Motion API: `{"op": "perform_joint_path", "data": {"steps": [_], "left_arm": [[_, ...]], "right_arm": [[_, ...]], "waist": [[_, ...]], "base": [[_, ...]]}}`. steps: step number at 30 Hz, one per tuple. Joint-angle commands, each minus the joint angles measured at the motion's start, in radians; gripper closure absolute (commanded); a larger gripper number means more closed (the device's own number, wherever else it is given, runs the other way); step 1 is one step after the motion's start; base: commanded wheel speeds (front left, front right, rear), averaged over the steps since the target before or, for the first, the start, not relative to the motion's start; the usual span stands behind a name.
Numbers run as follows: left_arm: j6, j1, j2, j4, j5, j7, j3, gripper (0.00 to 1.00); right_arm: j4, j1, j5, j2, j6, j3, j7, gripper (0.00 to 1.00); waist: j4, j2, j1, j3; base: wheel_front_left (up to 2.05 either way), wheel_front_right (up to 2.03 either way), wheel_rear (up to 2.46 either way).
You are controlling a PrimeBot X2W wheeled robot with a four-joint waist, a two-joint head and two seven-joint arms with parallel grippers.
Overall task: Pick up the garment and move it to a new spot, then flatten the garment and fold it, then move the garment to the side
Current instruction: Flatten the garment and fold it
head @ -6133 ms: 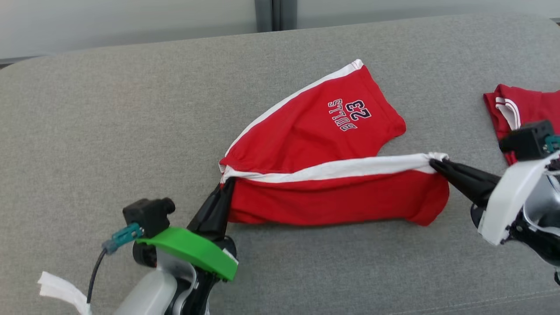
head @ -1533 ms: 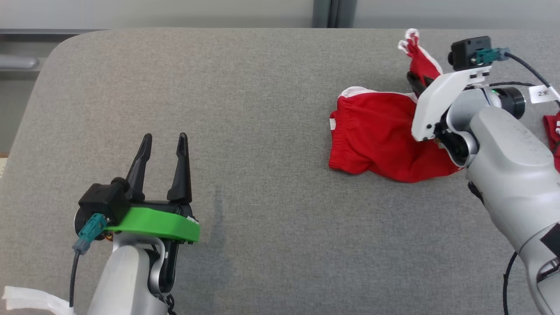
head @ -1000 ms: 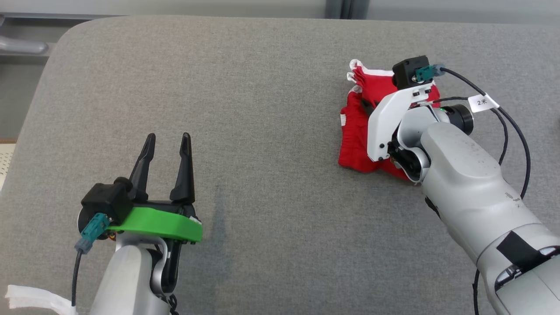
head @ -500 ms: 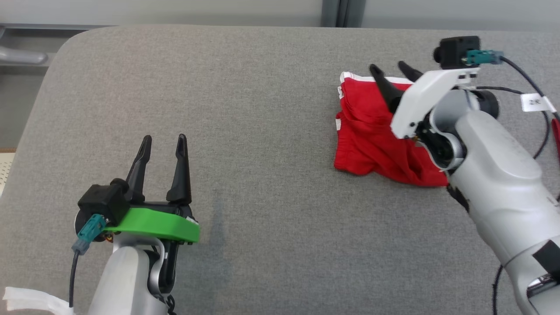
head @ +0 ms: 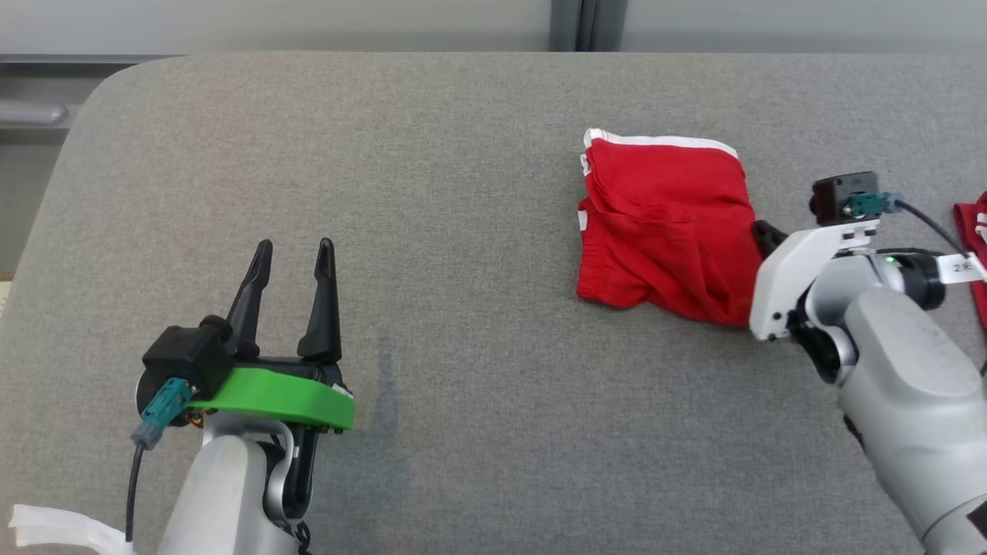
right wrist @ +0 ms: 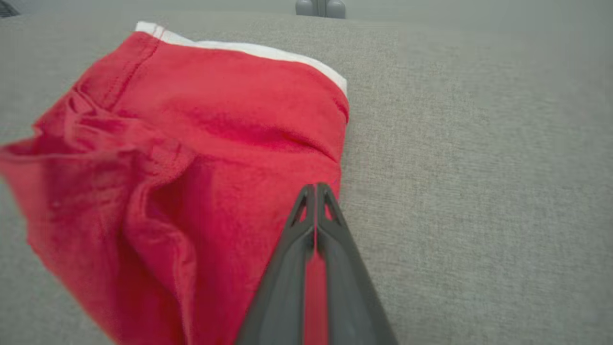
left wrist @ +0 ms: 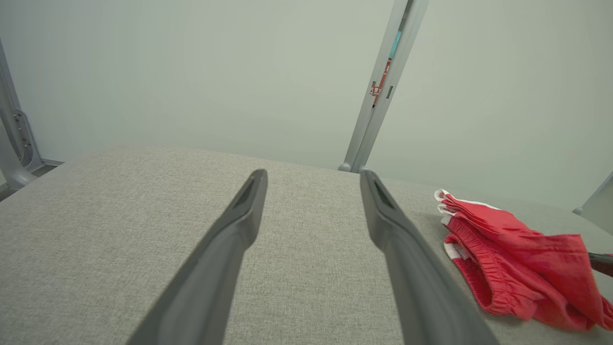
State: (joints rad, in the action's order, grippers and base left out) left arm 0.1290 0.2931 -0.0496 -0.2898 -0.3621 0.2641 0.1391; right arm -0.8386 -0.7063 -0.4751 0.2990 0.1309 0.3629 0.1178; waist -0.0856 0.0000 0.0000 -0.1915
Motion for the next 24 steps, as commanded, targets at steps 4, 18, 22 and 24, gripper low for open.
{"op": "perform_joint_path", "data": {"steps": [4, 18, 22, 24], "left_arm": [[0.002, -0.008, -0.002, -0.001, 0.012, 0.000, -0.005, 0.00], [0.002, -0.049, -0.002, -0.018, 0.007, -0.001, -0.008, 0.00], [0.002, -0.068, -0.002, -0.020, 0.012, 0.000, -0.025, 0.00], [0.002, -0.078, -0.003, -0.020, 0.017, -0.001, -0.038, 0.00]], "right_arm": [[0.082, 0.042, -0.053, -0.045, -0.001, 0.082, 0.054, 1.00], [0.485, 0.213, -0.149, 0.019, -0.001, 0.426, 0.149, 1.00], [0.545, 0.267, -0.082, 0.018, -0.001, 0.306, 0.006, 0.00], [0.560, 0.308, -0.046, 0.003, -0.001, 0.214, -0.059, 0.00]], "waist": [[0.008, 0.0000, 0.0000, 0.002], [0.024, 0.0000, 0.0000, 0.077], [0.036, 0.0000, 0.0000, 0.105], [0.044, 0.0000, 0.0000, 0.120]], "base": [[0.00, 0.00, 0.00], [0.00, 0.00, 0.00], [0.00, 0.00, 0.00], [0.00, 0.00, 0.00]]}}
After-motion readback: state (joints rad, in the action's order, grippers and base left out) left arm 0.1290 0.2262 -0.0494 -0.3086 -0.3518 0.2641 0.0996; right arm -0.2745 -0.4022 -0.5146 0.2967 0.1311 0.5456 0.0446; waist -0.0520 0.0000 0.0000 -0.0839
